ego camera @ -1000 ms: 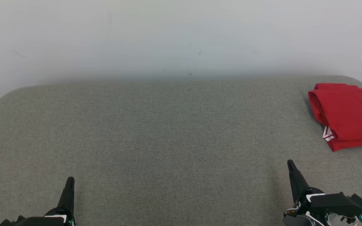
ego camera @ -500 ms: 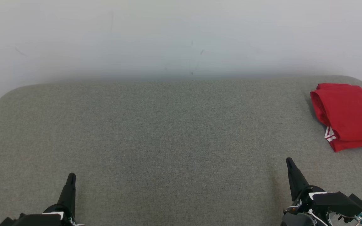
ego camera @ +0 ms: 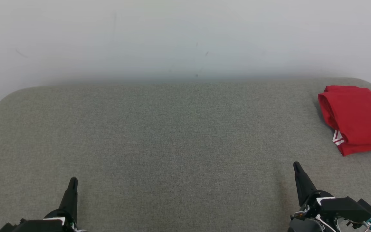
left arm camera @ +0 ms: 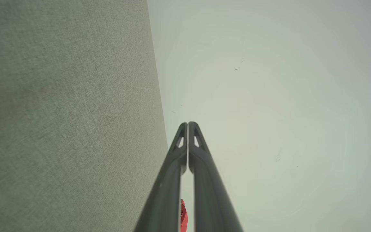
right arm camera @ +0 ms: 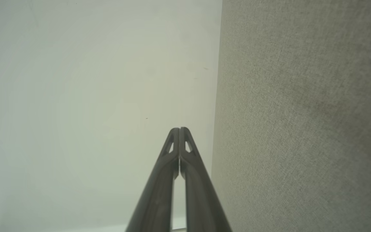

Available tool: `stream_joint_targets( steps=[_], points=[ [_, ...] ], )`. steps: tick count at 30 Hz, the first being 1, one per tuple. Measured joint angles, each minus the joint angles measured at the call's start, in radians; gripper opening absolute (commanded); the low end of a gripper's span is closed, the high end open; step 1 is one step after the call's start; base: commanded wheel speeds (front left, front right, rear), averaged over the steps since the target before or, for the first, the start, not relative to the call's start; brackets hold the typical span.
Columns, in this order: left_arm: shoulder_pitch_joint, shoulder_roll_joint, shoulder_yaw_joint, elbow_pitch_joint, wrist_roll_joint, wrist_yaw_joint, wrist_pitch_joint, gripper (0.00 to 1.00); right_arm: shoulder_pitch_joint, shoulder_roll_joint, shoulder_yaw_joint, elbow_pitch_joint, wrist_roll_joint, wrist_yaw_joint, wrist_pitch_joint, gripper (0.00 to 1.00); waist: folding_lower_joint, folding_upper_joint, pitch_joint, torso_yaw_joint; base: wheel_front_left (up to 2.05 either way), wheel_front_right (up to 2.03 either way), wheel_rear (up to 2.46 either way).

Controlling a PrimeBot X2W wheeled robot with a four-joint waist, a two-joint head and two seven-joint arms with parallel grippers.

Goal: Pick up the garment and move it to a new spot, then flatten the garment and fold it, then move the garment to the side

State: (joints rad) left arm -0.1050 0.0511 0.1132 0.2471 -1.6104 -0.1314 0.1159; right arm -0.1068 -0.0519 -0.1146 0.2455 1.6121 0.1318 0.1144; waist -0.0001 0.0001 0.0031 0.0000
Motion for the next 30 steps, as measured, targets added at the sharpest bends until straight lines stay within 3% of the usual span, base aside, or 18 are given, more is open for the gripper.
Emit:
stream_joint_targets(
  steps=[30],
  points=[
    [-0.001,0.0,0.0,0.0,0.0,0.0,0.0,0.0,0.0,0.0,0.0,0.0,0.0,0.0,0.0,0.0,0.0,0.0,0.0,0.0,0.0,0.0,0.0]
  ],
)
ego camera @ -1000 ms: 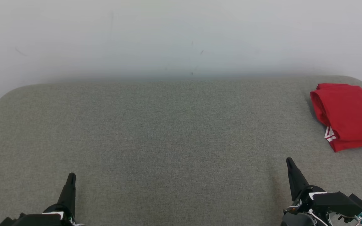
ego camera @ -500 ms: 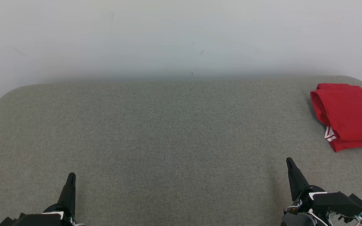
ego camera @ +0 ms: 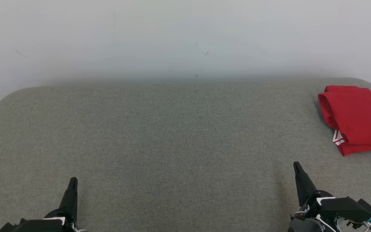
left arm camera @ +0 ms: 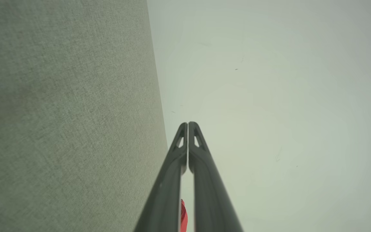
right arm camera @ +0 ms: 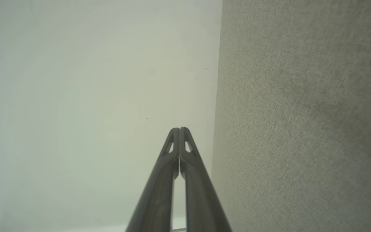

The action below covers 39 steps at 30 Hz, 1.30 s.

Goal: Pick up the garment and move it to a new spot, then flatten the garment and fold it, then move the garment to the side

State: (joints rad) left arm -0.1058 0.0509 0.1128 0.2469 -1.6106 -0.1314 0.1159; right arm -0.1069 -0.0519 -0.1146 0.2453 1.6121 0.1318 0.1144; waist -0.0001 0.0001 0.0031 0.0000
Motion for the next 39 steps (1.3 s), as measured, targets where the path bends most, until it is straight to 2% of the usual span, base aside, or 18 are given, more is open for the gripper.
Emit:
stream_joint_targets(
  steps=[39],
  points=[
    [0.0,0.0,0.0,0.0,0.0,0.0,0.0,0.0,0.0,0.0,0.0,0.0,0.0,0.0,0.0,0.0,0.0001,0.0,0.0,0.0,0.0,0.0,0.0]
  ],
)
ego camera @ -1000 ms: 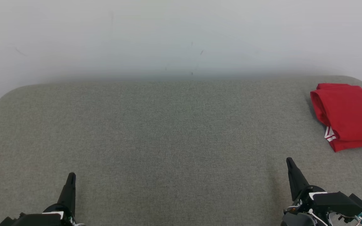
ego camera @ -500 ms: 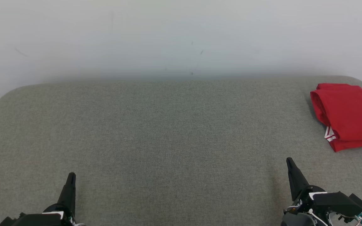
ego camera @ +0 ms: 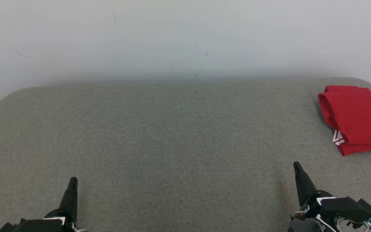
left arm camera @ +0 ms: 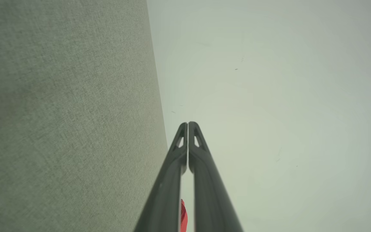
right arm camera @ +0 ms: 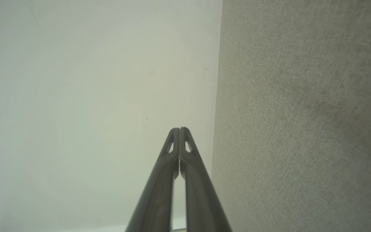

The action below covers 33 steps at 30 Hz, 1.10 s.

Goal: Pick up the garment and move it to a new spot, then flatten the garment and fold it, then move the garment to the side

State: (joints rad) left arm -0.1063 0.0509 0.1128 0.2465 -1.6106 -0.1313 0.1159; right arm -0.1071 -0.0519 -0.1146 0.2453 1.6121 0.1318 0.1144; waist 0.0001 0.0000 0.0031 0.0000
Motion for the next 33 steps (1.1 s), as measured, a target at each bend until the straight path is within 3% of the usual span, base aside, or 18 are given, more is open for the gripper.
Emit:
stream_joint_targets(
  steps=[33],
  points=[
    [0.0,0.0,0.0,0.0,0.0,0.0,0.0,0.0,0.0,0.0,0.0,0.0,0.0,0.0,0.0,0.0,0.0,0.0,0.0,0.0,0.0,0.0,0.0]
  ],
)
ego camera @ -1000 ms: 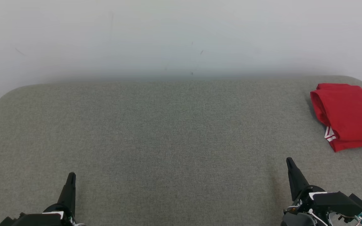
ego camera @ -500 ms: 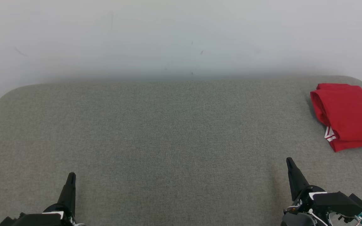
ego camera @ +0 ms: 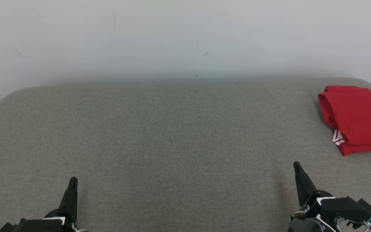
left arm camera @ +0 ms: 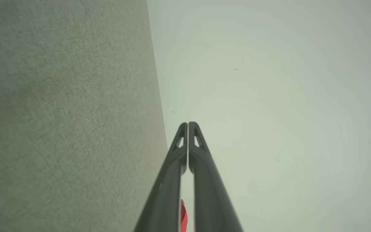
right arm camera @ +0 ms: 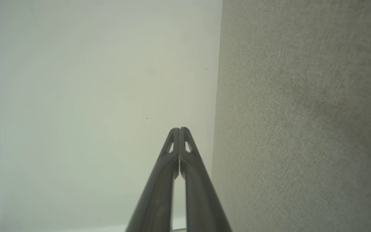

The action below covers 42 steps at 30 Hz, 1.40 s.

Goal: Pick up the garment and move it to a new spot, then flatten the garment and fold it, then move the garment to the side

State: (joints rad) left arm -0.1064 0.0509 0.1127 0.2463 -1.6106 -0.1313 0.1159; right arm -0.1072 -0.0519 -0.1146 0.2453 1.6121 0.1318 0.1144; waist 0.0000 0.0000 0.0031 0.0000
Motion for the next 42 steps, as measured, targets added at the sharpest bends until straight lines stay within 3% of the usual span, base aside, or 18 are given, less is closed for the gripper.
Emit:
stream_joint_targets(
  steps=[42],
  points=[
    [0.0,0.0,0.0,0.0,0.0,0.0,0.0,0.0,0.0,0.0,0.0,0.0,0.0,0.0,0.0,0.0,0.0,0.0,0.0,0.0,0.0,0.0,0.0]
  ],
)
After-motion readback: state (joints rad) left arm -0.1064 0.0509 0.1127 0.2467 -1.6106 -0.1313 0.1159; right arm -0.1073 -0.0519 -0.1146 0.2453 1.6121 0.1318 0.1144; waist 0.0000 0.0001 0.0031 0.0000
